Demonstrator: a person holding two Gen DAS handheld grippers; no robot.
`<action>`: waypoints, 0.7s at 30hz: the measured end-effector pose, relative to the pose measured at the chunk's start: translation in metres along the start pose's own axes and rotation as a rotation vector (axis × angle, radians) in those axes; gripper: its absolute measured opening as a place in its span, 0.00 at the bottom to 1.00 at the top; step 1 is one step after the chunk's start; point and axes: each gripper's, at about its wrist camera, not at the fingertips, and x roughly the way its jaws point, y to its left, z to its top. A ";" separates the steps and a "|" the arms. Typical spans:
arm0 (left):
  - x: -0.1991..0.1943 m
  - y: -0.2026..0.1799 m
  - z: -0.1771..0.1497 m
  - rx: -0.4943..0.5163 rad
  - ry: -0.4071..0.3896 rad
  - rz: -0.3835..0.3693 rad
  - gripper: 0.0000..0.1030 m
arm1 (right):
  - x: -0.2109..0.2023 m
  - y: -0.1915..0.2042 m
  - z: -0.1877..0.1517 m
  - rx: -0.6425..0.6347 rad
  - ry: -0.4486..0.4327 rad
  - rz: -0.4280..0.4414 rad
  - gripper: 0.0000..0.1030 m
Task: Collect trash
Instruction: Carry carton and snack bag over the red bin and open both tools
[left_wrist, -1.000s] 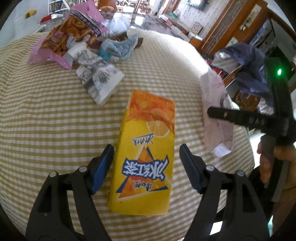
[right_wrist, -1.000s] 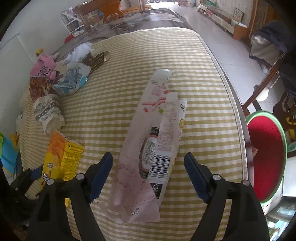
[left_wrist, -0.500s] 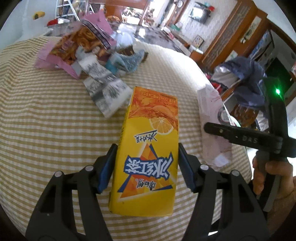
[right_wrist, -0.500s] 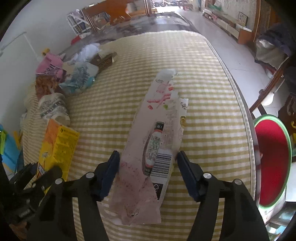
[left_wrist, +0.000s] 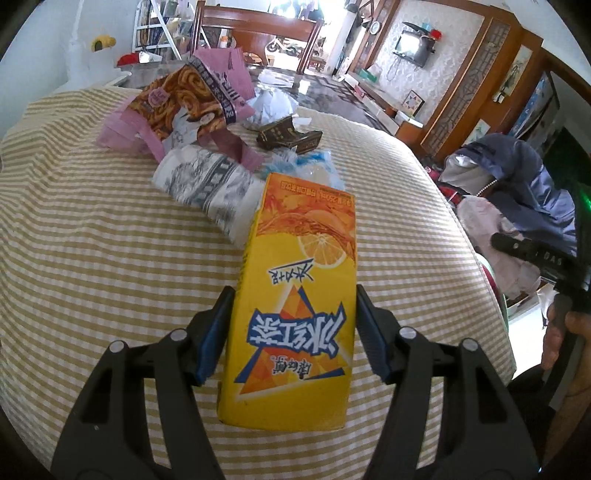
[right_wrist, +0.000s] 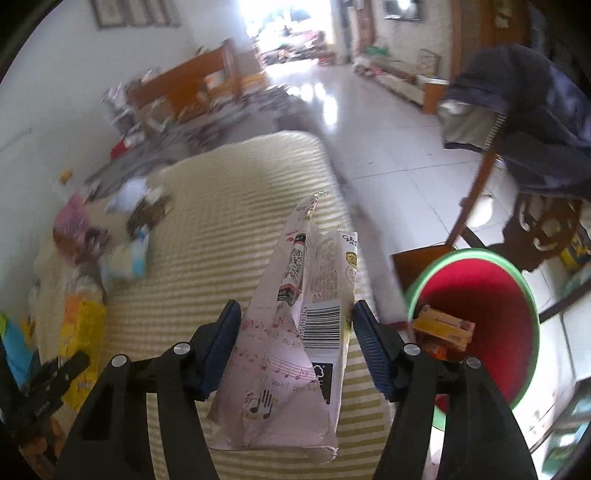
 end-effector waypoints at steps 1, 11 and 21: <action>-0.001 0.000 0.000 -0.001 -0.002 0.001 0.59 | -0.004 -0.005 0.001 0.011 -0.021 -0.009 0.60; -0.011 -0.056 0.012 0.037 -0.030 -0.085 0.59 | -0.036 -0.037 0.002 0.081 -0.155 -0.090 0.60; -0.002 -0.111 0.012 0.099 -0.002 -0.155 0.59 | -0.047 -0.064 0.000 0.148 -0.185 -0.078 0.61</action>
